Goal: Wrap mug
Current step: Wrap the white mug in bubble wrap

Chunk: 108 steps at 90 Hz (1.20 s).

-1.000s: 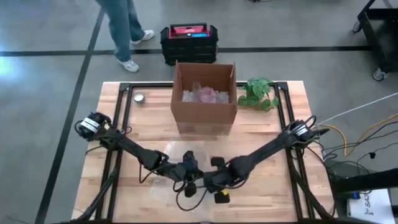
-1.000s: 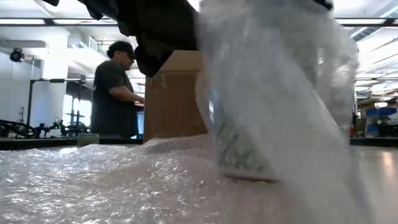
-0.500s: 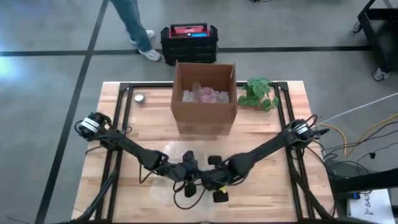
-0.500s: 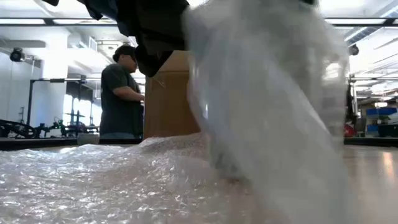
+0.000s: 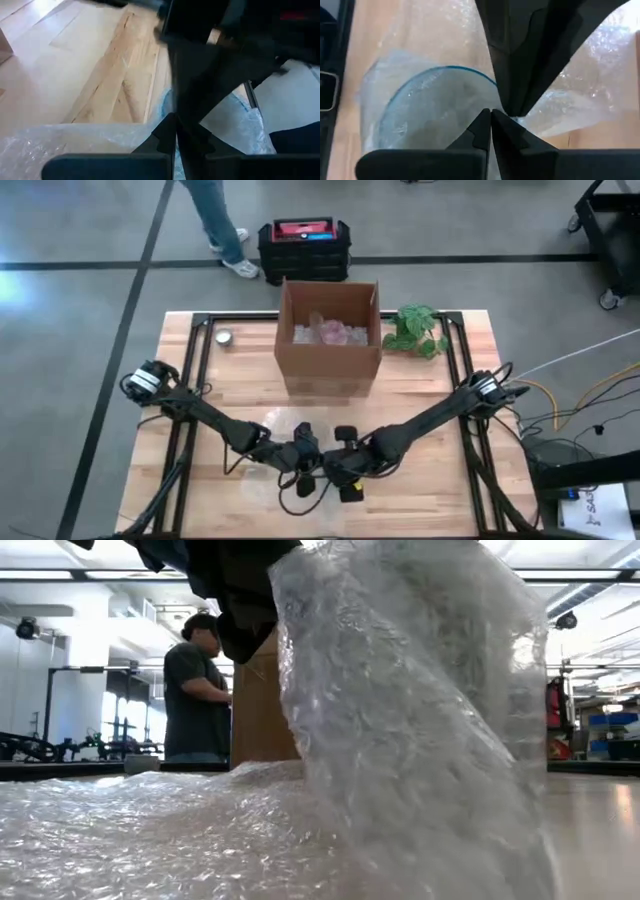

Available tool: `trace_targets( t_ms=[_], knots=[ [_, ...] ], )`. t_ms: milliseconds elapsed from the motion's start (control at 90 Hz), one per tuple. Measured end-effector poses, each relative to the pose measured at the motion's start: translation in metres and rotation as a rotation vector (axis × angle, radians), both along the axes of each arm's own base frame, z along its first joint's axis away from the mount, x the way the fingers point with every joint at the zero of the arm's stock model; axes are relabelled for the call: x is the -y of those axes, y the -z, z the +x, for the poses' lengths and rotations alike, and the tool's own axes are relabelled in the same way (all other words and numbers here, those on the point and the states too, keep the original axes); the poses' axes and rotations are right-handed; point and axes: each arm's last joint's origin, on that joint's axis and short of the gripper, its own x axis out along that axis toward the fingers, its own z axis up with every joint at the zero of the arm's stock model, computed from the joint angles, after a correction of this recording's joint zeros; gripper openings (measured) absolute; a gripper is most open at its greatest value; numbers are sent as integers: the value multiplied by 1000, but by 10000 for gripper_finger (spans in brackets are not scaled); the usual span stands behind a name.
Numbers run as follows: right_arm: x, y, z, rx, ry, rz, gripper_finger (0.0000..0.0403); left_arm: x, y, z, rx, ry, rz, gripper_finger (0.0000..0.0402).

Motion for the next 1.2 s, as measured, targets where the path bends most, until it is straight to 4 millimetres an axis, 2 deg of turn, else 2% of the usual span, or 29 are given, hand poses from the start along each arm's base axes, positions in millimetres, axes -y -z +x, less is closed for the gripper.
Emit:
trace_targets(
  t_ms=[144, 256, 356, 511, 678, 767, 911, 1089, 1200],
  knots=[
    [-3, 25, 4, -56, -1, -20, 0, 0, 0, 0, 0, 1, -1, 0],
    [-7, 34, 6, -66, -10, -26, 0, 0, 0, 0, -3, 8, 7, 0],
    [-8, 34, 6, -65, -16, -22, 0, 0, 1, -1, -15, 9, 14, 0],
    [-3, 16, 1, -42, -19, -24, 0, 0, 1, -1, -12, 9, 11, 0],
    [1, -26, -7, 48, -16, 20, 0, 0, 1, -1, -9, 9, 8, 0],
    [1, -30, -7, 61, -15, 26, 0, 0, 1, -1, -14, 9, 11, 0],
    [0, -15, -3, 31, -8, 7, 0, 0, 2, -1, -18, 9, 13, 0],
    [-4, 23, 3, -57, 8, -18, 0, 0, 1, -1, -14, 8, 7, 0],
    [-7, 31, 5, -84, -18, 15, 0, 0, 1, -1, -11, 6, 1, 0]
  ],
)
